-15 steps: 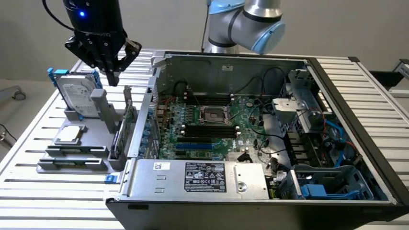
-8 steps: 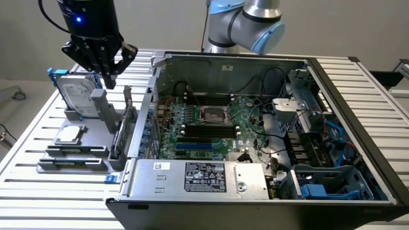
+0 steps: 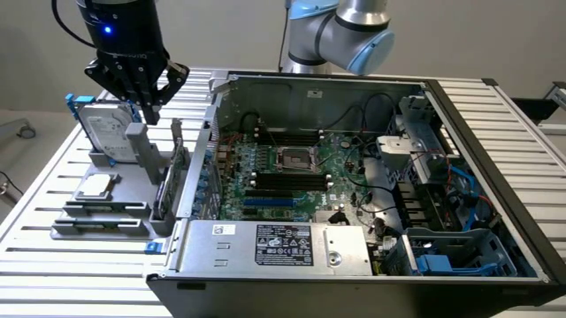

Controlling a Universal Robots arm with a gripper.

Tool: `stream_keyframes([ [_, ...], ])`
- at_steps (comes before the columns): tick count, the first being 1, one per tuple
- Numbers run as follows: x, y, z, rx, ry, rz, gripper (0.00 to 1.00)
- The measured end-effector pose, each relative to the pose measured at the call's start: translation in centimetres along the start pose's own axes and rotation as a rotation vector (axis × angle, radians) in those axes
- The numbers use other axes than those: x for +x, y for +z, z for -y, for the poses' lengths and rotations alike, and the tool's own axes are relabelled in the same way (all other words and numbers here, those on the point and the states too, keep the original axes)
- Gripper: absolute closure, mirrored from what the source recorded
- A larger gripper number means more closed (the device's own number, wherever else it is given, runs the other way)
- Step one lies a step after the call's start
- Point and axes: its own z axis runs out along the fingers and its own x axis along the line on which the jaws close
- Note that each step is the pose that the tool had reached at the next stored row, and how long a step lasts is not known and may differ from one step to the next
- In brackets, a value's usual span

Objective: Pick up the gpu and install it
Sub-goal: 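Pick up the gpu and move the gpu toward the slot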

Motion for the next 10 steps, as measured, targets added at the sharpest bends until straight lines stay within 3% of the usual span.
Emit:
stream_keyframes([
  [10,0.0,0.0,0.0,0.0001,0.0,0.0,0.88],
])
